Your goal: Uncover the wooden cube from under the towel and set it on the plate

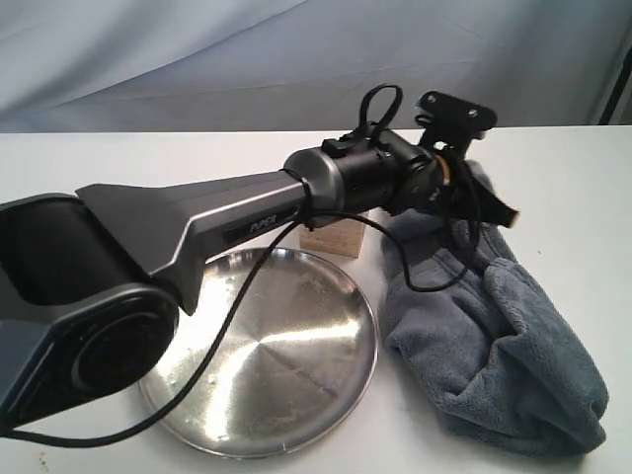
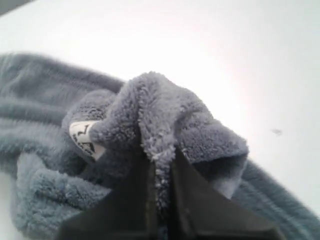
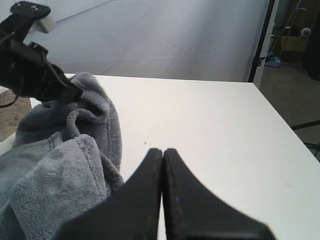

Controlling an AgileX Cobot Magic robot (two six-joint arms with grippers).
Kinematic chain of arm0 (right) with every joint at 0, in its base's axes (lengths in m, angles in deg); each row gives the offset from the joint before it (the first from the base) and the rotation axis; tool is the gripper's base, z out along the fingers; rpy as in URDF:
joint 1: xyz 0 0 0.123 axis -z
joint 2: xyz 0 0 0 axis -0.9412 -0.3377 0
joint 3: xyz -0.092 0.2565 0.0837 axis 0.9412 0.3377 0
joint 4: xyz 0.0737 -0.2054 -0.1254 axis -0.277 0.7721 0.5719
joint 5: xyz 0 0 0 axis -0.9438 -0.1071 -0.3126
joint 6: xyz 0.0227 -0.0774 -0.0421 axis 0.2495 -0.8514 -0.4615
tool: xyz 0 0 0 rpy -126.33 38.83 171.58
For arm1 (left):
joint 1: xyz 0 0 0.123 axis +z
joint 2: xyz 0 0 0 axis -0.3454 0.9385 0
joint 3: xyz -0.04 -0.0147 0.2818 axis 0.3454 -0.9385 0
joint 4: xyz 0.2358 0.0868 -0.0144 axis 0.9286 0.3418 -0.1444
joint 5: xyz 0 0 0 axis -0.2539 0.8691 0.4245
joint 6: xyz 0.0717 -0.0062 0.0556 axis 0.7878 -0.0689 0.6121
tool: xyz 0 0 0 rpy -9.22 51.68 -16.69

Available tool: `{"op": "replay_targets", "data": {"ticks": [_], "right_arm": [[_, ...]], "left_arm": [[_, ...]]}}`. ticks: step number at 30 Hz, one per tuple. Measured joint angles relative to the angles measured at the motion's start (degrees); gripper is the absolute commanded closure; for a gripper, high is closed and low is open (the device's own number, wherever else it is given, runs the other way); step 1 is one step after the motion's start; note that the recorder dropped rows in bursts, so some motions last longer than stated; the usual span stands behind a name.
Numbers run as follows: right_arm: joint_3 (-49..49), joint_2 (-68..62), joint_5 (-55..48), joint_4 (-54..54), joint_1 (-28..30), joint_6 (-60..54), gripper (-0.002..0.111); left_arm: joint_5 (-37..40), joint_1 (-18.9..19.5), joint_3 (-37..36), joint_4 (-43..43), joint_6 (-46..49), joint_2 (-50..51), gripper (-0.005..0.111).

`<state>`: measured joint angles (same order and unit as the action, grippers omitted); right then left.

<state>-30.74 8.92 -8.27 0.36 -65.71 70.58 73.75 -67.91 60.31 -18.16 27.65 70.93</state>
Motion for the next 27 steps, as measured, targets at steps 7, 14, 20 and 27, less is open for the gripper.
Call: {"op": "replay_targets", "data": {"ticks": [7,14,20,27], "right_arm": [[0.0,0.0,0.0,0.0,0.0,0.0,0.105],[0.0,0.0,0.0,0.0,0.0,0.0,0.105],[0.0,0.0,0.0,0.0,0.0,0.0,0.105],[0.0,0.0,0.0,0.0,0.0,0.0,0.105]], "left_arm": [[0.69,-4.97,6.1,-1.64,2.35,0.0,0.107],[11.92,-6.26,6.56,-16.77,9.84,0.0,0.105],[17.46,-6.28,6.56,-18.39,10.92,0.0,0.053],[28.19,-6.28,13.89,-18.49,11.43,0.0,0.002]]}}
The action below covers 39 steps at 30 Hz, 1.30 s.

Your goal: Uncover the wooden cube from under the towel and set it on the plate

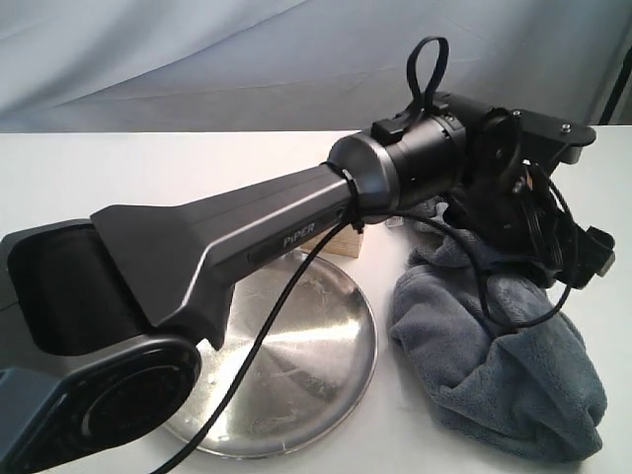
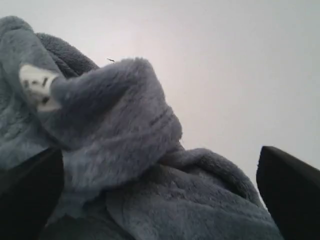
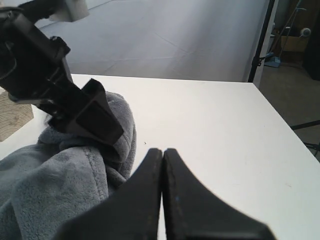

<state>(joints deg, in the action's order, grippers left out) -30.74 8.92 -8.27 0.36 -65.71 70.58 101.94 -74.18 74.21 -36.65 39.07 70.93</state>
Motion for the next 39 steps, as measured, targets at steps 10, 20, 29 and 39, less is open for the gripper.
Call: {"op": "replay_targets", "data": {"ticks": [10,20,29,39], "right_arm": [[0.0,0.0,0.0,0.0,0.0,0.0,0.105],[0.0,0.0,0.0,0.0,0.0,0.0,0.105],[0.0,0.0,0.0,0.0,0.0,0.0,0.105],[0.0,0.0,0.0,0.0,0.0,0.0,0.105]], "left_arm": [[18.08,0.0,11.04,11.25,-5.14,0.0,0.002],[19.62,4.39,12.17,23.55,-20.6,-1.55,0.002],[19.75,11.29,12.17,24.06,-23.91,-1.6,0.002],[19.75,14.67,12.17,24.89,-23.87,-1.6,0.002]]}}
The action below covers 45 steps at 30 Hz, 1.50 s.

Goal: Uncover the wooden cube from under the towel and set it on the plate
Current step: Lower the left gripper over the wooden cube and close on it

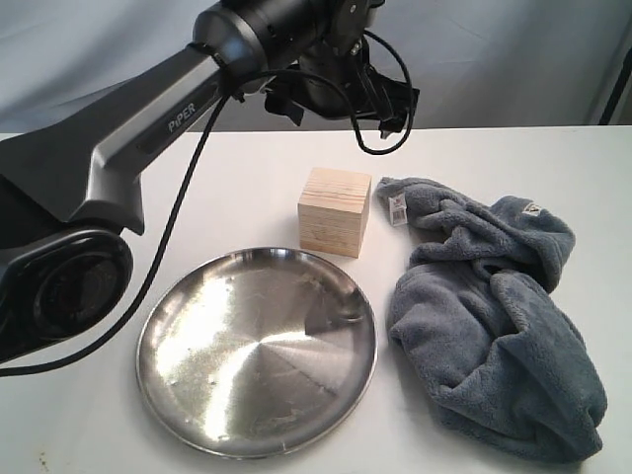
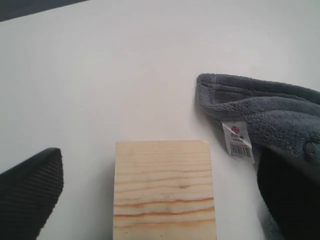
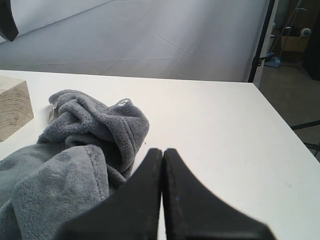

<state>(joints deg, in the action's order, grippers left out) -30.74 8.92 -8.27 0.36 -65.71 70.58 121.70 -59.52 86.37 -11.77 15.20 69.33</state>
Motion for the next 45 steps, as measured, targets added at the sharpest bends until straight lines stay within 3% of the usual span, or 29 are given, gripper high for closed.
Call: {"op": "replay_targets", "data": {"ticks": [45], "right_arm": [[0.0,0.0,0.0,0.0,0.0,0.0,0.105]], "left_arm": [[0.12,0.0,0.0,-2.28,1.12,11.19,0.002]]}}
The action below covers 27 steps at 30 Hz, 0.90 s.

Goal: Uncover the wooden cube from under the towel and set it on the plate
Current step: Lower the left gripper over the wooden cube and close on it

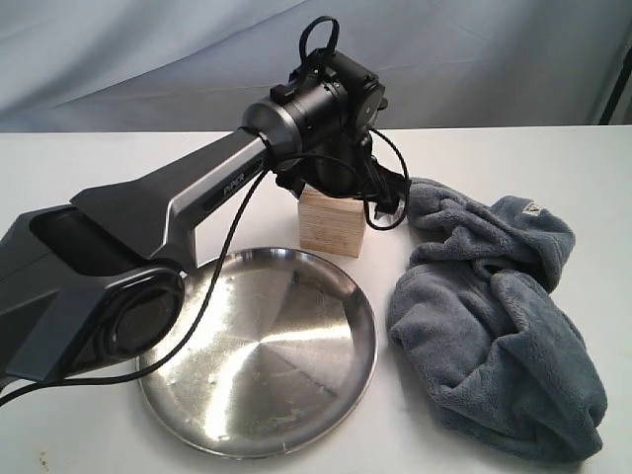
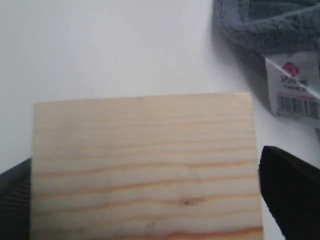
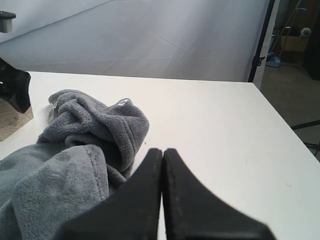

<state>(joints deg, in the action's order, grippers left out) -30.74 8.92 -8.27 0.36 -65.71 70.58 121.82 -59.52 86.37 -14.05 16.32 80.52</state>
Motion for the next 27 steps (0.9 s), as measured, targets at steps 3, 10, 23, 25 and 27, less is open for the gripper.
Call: {"op": "replay_targets", "data": {"ticks": [3,10,23,25,27], "right_arm": [[0.0,0.0,0.0,0.0,0.0,0.0,0.105],[0.0,0.0,0.0,0.0,0.0,0.0,0.105],[0.0,0.0,0.0,0.0,0.0,0.0,0.105],[0.0,0.0,0.0,0.0,0.0,0.0,0.105],[0.0,0.0,0.0,0.0,0.0,0.0,0.105]], "left_arm": [[0.0,0.0,0.0,-0.47,0.0,1.18,0.002],[0.0,0.0,0.0,-0.92,0.0,1.89,0.002],[0.0,0.0,0.0,-0.92,0.0,1.89,0.002],[0.0,0.0,0.0,-0.92,0.0,1.89,0.003],[0.0,0.0,0.0,-0.92,0.0,1.89,0.007]]}}
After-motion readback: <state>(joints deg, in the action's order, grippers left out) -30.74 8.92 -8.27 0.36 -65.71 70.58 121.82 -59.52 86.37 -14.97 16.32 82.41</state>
